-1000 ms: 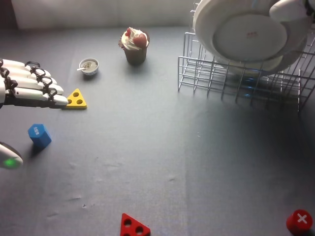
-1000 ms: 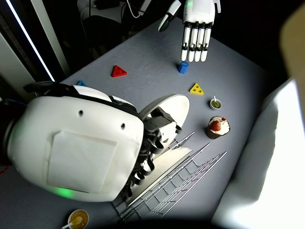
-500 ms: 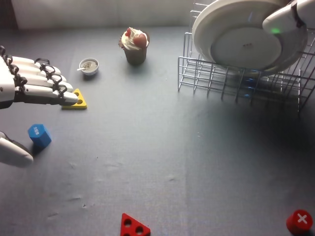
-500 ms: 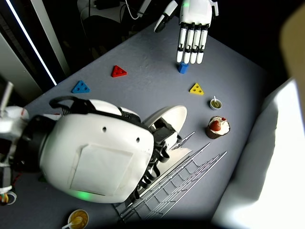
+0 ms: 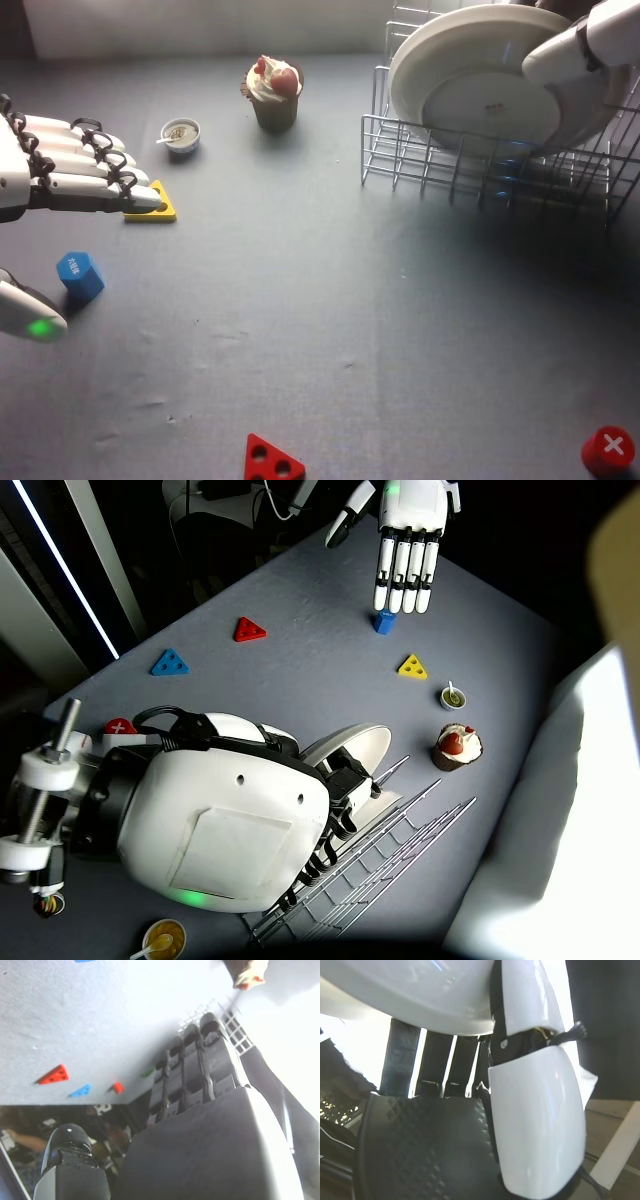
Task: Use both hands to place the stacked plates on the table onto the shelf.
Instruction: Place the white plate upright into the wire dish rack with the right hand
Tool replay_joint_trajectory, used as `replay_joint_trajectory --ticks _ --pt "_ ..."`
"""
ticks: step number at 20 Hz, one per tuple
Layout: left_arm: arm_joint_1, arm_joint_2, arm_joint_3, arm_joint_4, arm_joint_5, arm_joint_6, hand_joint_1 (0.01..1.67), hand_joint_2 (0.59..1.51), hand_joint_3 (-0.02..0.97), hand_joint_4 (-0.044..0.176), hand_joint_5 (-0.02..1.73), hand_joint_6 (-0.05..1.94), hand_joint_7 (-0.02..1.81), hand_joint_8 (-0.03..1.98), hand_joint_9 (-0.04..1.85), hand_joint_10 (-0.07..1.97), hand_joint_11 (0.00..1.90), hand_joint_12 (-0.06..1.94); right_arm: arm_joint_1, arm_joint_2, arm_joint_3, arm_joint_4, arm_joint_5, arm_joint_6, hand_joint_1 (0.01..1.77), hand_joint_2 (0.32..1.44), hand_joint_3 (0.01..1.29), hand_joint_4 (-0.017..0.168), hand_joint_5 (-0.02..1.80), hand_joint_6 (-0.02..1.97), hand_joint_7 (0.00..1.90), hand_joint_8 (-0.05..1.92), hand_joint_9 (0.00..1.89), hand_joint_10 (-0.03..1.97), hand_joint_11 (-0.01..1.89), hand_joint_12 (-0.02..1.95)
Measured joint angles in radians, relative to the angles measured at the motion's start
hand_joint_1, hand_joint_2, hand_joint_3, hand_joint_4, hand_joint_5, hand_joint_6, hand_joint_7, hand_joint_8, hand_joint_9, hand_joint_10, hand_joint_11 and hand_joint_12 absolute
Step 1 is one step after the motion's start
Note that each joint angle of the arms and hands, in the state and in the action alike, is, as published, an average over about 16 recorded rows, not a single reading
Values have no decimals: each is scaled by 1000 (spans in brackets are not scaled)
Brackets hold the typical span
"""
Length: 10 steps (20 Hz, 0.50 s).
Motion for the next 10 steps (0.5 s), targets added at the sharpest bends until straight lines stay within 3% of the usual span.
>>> replay_joint_trajectory --ticks 7,10 --pt "0 -1 -17 -2 1 0 84 1004 5 5 135 16 167 -6 162 9 166 16 -17 -18 22 3 3 24 1264 989 11 -5 828 465 936 274 1046 205 1162 141" --pt "0 -2 -27 -4 2 0 85 1005 5 4 140 16 165 -6 163 9 169 16 -10 -16 20 5 2 31 1198 998 10 -4 792 299 849 186 977 104 1141 42"
